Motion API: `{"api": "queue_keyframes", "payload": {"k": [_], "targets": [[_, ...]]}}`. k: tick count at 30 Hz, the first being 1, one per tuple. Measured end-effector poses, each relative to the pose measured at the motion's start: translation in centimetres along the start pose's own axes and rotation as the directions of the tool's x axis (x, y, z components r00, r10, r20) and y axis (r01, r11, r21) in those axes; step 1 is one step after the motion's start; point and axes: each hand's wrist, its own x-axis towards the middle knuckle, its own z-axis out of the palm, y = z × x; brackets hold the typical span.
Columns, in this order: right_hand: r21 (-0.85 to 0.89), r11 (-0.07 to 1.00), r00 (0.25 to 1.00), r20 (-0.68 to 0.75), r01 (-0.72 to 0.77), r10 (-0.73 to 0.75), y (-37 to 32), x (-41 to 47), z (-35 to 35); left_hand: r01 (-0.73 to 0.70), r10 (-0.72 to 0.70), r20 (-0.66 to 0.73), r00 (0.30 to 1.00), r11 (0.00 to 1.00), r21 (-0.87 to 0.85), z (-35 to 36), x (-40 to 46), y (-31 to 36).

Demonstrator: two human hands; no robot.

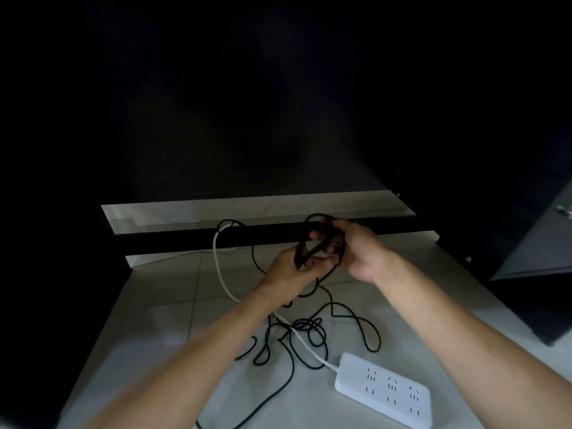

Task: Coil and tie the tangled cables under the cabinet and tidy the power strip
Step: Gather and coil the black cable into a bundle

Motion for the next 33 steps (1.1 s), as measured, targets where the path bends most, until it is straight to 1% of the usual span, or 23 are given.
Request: {"api": "queue_keyframes", "payload": {"k": [3,5,8,11,12,14,15,16,18,20,22,26,29,31,33], "targets": [[-0.008,1.0,0.99,0.137,0.03,-0.029,-0.1,0.1,-0.4,-0.018,0.019,-0.053,0.998,1.0,0.018,0.1,0.0,0.2],[-0.043,0.997,0.979,0.198,0.06,-0.05,0.0,-0.2,-0.5,-0.008,0.011,-0.063,0.998,0.999,0.037,0.0,0.1,0.1],[-0.186,0.97,0.979,0.16,0.154,-0.125,0.2,-0.6,-0.2,0.044,-0.042,-0.051,0.998,0.998,0.034,-0.1,0.0,0.1],[-0.354,0.907,0.973,0.097,0.23,-0.209,0.3,-0.6,0.0,0.074,-0.073,-0.066,0.995,0.997,0.025,0.1,-0.2,-0.2],[-0.366,0.901,0.972,0.09,0.234,-0.215,0.3,-0.7,0.3,0.08,-0.079,-0.07,0.994,0.997,0.015,0.1,-0.1,-0.4],[-0.307,0.925,0.975,0.069,0.223,-0.213,0.4,-0.7,0.5,0.093,-0.093,-0.058,0.994,0.996,0.001,0.1,0.1,-0.7],[-0.291,0.929,0.974,0.056,0.227,-0.221,0.4,-0.7,0.6,0.084,-0.084,-0.036,0.996,0.996,0.019,0.0,0.2,-0.6],[-0.32,0.917,0.97,0.041,0.24,-0.24,0.4,-0.7,0.6,0.065,-0.065,0.004,0.998,0.997,0.05,-0.1,0.2,-0.2],[-0.467,0.838,0.952,0.023,0.281,-0.306,0.4,-0.4,0.4,0.041,-0.053,0.098,0.994,0.991,0.126,-0.5,0.3,0.2],[-0.553,0.775,0.936,0.028,0.306,-0.35,0.3,-0.3,-0.1,0.045,-0.073,0.141,0.987,0.979,0.198,-0.9,0.1,0.5],[-0.575,0.755,0.934,0.046,0.316,-0.356,0.1,-0.4,-0.4,0.036,-0.074,0.135,0.988,0.963,0.268,-1.2,0.0,0.4],[-0.608,0.726,0.934,0.073,0.32,-0.351,0.1,-0.2,-0.7,0.0,-0.038,0.14,0.989,0.965,0.262,-1.3,0.1,0.1],[-0.613,0.724,0.941,0.104,0.315,-0.322,0.2,-0.1,-0.9,-0.07,0.018,0.137,0.99,0.921,0.382,-1.4,0.5,-0.4],[-0.618,0.718,0.941,0.121,0.321,-0.317,0.3,0.1,-1.0,-0.092,0.032,0.13,0.991,0.864,0.496,-1.6,0.6,-0.2],[-0.628,0.707,0.939,0.123,0.325,-0.322,0.3,0.2,-1.1,-0.104,0.038,0.127,0.991,0.823,0.559,-1.7,0.7,-0.2]]}}
